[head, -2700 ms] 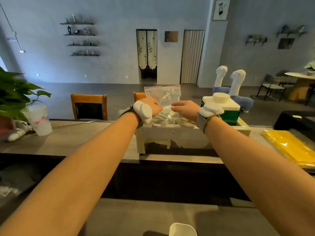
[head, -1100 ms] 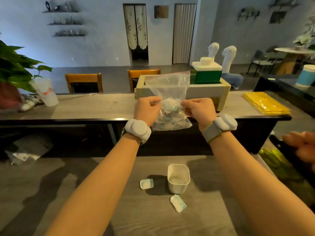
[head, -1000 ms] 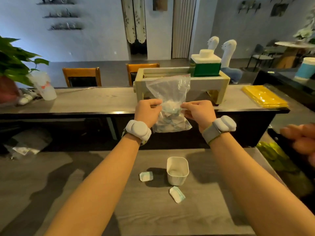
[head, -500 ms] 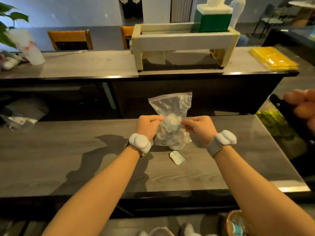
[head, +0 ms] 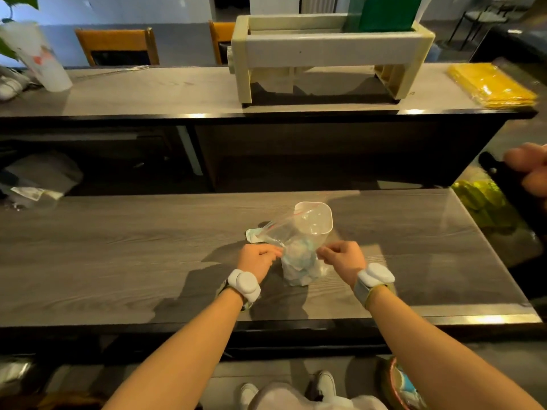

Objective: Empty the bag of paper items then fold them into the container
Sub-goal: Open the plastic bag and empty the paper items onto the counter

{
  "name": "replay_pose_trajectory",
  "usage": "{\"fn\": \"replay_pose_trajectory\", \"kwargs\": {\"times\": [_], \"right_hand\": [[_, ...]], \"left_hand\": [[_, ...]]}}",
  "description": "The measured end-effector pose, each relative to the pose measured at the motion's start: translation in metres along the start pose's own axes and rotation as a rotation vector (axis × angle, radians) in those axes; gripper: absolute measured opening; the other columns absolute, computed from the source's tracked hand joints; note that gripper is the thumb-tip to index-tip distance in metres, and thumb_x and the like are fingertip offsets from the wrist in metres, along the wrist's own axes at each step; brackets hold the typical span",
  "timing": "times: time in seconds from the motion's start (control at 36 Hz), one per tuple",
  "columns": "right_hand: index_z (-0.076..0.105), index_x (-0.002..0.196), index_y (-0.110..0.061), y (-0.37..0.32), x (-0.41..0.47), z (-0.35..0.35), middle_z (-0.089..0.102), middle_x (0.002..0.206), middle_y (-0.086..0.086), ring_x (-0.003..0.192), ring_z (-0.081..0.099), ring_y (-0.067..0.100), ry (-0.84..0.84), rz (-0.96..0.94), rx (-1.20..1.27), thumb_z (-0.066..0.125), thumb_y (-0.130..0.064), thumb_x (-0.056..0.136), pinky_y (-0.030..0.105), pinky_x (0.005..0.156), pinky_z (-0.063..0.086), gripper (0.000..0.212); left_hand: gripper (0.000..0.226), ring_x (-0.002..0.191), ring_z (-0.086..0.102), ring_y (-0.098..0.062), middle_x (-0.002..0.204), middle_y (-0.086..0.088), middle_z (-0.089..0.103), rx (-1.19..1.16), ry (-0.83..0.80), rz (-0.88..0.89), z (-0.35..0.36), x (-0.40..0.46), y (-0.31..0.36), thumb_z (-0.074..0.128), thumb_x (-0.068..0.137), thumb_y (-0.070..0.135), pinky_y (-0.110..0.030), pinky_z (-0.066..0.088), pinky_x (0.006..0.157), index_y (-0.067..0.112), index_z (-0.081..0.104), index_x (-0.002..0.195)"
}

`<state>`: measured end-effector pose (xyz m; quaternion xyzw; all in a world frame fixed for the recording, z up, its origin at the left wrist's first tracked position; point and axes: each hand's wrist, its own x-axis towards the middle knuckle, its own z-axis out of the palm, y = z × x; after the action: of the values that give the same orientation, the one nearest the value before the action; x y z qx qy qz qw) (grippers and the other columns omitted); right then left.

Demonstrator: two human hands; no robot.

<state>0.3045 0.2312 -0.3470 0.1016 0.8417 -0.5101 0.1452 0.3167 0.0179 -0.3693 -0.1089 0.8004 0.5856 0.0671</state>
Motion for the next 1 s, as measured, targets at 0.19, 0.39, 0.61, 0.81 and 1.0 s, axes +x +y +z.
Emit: {"fn": "replay_pose_trajectory", "kwargs": {"times": [0.19, 0.39, 0.61, 0.81, 1.0], "right_hand": [[0.073, 0.072, -0.012, 0.003, -0.004, 0.007, 0.068, 0.071, 0.001, 0.065, 0.058, 0.010, 0.070, -0.022, 0.061, 0.070, -0.012, 0.083, 0.024, 0.064, 0.047, 0.011], [0.070, 0.070, -0.012, 0.000, -0.003, 0.003, 0.065, 0.065, -0.002, 0.061, 0.056, 0.007, 0.045, -0.047, 0.027, 0.071, -0.010, 0.083, 0.013, 0.055, 0.042, 0.012], [0.060, 0.103, -0.025, -0.026, 0.003, 0.003, 0.055, 0.085, -0.008, 0.076, 0.055, 0.014, 0.245, -0.342, -0.391, 0.070, -0.028, 0.083, 0.030, 0.067, 0.048, 0.023], [0.042, 0.132, -0.044, -0.066, 0.008, 0.007, 0.065, 0.109, -0.003, 0.093, 0.064, 0.028, 0.065, -0.451, -0.866, 0.051, -0.039, 0.093, 0.039, 0.071, 0.055, 0.040], [0.052, 0.117, -0.032, -0.079, 0.006, 0.003, 0.065, 0.106, 0.003, 0.090, 0.064, 0.028, 0.028, -0.358, -0.938, 0.052, -0.036, 0.092, 0.039, 0.073, 0.055, 0.025]], "left_hand": [[0.021, 0.054, 0.052, -0.024, 0.055, -0.012, 0.061, -0.287, 0.203, -0.200, -0.022, 0.018, 0.005, 0.053, 0.071, -0.002, -0.021, 0.039, 0.043, 0.004, 0.062, 0.053], [0.034, 0.095, 0.063, -0.021, 0.105, -0.004, 0.068, -0.425, -0.001, -0.378, -0.034, 0.058, 0.022, 0.040, 0.099, 0.035, -0.036, 0.052, 0.081, 0.012, 0.065, 0.097], [0.026, 0.088, 0.067, -0.015, 0.098, 0.001, 0.076, -0.098, -0.211, -0.160, -0.022, 0.051, 0.042, 0.062, 0.089, 0.039, -0.026, 0.050, 0.072, 0.018, 0.074, 0.098], [0.018, 0.078, 0.055, -0.017, 0.085, -0.010, 0.065, 0.144, -0.190, 0.044, -0.015, 0.054, 0.062, 0.058, 0.089, 0.004, -0.021, 0.045, 0.058, 0.004, 0.073, 0.099], [0.008, 0.069, 0.060, -0.012, 0.071, -0.003, 0.070, 0.225, -0.203, 0.093, -0.023, 0.057, 0.071, 0.074, 0.080, 0.018, -0.027, 0.051, 0.064, 0.011, 0.077, 0.076]]}}
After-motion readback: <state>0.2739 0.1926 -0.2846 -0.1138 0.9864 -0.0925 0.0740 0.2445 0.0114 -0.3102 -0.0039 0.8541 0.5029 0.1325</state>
